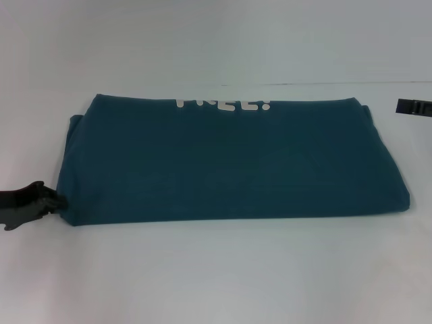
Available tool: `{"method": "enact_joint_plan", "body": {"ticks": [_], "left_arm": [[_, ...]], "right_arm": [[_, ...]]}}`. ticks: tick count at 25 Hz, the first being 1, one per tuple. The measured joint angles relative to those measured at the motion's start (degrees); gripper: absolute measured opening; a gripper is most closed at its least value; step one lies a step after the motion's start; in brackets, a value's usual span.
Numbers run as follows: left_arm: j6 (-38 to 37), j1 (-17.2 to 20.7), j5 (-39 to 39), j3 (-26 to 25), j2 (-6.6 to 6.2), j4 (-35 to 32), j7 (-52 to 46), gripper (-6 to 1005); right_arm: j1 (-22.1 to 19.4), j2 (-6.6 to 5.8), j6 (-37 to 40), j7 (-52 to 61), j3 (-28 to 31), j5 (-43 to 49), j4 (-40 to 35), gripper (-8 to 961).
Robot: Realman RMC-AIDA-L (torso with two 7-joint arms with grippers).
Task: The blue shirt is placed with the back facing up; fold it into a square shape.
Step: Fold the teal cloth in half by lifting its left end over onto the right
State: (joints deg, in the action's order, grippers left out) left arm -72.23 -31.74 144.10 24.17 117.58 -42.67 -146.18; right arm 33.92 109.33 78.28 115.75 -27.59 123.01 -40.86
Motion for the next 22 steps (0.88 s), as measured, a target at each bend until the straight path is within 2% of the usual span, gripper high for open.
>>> {"method": "enact_joint_plan", "body": {"ticks": [5,16,22], "left_arm": [[0.19,0.58,0.07,-0.22,-0.12,-0.97,0.78,105],[-0.45,1.57,0.50,-0.64,-0.36,-3.15,2.74,91],[-1.98,1.66,0.12,-4.29,-0.81,-3.59,2.31,93]], "right_arm": [[0.00,0.26,-0.05,0.00,0.02,-0.19,0.32,920],[0.00,1.79,-0.48,-0.12,0.09,-0.76,0.57,919],[-0.09,1.83,-0.51,-0.31,0.09,-0.77,0.62,919]]}}
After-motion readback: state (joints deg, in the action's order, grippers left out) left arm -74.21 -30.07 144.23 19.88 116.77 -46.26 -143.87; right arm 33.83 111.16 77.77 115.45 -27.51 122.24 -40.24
